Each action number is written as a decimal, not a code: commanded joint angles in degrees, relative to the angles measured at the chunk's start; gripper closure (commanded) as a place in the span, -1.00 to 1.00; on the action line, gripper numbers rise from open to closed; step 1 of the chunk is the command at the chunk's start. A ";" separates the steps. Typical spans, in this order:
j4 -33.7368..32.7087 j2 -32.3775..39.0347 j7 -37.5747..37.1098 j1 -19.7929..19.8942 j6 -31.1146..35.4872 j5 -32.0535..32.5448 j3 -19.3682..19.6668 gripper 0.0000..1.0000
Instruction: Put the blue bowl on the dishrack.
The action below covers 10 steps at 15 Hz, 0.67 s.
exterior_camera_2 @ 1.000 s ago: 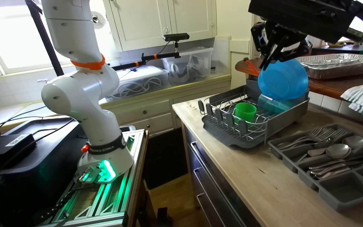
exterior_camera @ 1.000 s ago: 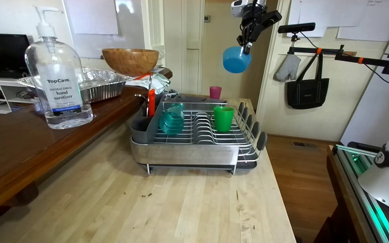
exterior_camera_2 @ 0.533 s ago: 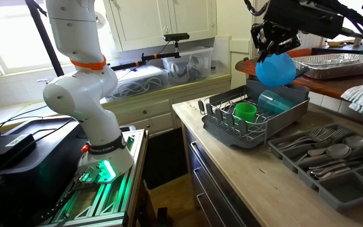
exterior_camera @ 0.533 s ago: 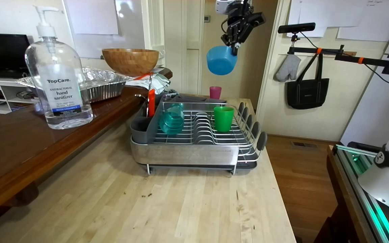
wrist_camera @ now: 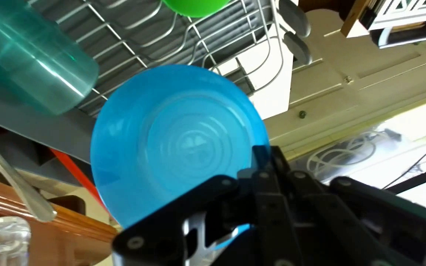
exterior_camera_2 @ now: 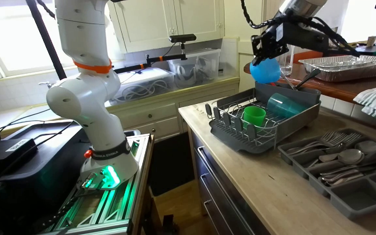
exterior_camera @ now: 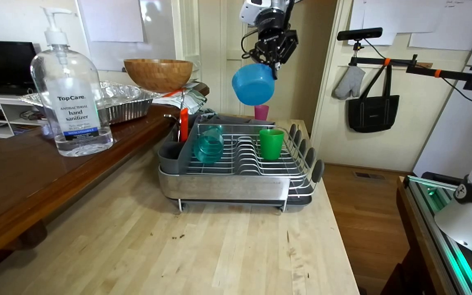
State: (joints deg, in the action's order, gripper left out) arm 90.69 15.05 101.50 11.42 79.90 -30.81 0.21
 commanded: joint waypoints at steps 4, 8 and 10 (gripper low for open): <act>3.23 2.67 17.68 2.77 -11.87 -1.58 1.60 0.98; 2.85 3.76 16.40 1.93 -13.45 -0.07 2.25 0.94; 2.65 4.79 16.39 1.56 -13.97 0.06 1.99 0.94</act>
State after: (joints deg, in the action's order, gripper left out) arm 93.51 19.78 117.81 13.35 66.14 -30.68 1.69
